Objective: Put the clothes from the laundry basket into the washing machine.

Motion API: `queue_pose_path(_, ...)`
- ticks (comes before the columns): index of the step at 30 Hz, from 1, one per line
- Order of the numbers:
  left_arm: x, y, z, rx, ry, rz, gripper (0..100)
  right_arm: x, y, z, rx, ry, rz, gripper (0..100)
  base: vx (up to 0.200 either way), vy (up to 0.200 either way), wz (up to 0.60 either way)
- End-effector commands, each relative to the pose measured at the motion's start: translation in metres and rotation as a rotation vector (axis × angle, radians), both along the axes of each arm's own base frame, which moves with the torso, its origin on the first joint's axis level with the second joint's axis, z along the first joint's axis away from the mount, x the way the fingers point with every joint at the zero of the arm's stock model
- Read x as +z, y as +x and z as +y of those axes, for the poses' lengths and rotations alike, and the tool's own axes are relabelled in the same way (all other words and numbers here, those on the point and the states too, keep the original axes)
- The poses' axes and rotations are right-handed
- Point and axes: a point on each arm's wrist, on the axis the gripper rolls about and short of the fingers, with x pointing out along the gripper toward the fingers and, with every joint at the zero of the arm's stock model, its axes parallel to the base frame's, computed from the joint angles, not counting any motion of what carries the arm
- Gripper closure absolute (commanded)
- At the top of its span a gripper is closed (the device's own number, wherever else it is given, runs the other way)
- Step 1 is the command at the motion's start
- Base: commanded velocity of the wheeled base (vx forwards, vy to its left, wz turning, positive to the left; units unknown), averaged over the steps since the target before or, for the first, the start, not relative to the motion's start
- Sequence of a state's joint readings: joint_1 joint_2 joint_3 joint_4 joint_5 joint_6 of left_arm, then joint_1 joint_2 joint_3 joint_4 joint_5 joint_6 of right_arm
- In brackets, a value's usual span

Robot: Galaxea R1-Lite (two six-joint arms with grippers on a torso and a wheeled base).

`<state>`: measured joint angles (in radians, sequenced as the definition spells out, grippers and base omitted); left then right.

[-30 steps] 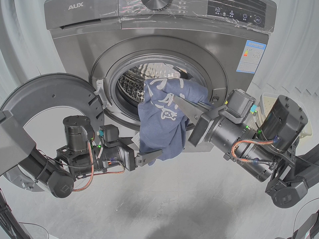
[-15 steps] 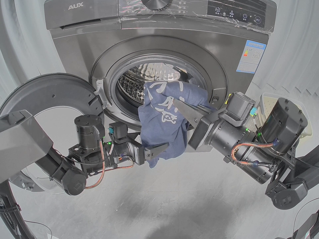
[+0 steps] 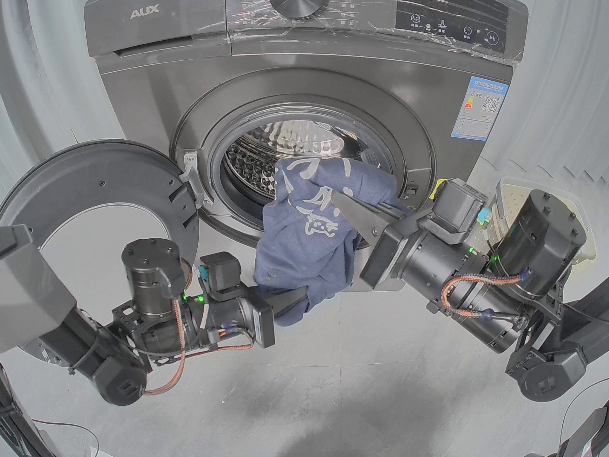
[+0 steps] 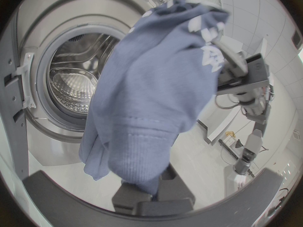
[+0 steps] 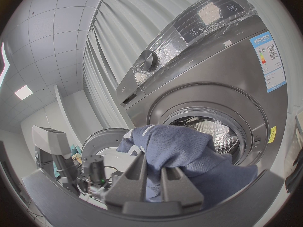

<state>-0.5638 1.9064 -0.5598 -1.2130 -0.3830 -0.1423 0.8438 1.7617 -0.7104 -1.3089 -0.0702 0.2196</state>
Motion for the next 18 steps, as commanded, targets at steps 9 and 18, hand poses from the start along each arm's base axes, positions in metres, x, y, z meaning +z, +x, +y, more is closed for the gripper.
queue_pose_path(9, 0.033, -0.083, 0.041, -0.045, -0.048, -0.097, 100, -0.030, 0.000, -0.003, -0.003, -0.085, 0.077, 100, 0.000, 0.000, 0.00)
queue_pose_path(18, 0.066, -0.095, 0.051, -0.047, -0.185, -0.195, 100, -0.071, -0.011, -0.011, 0.012, -0.218, 0.194, 0, 0.000, 0.000, 0.00)
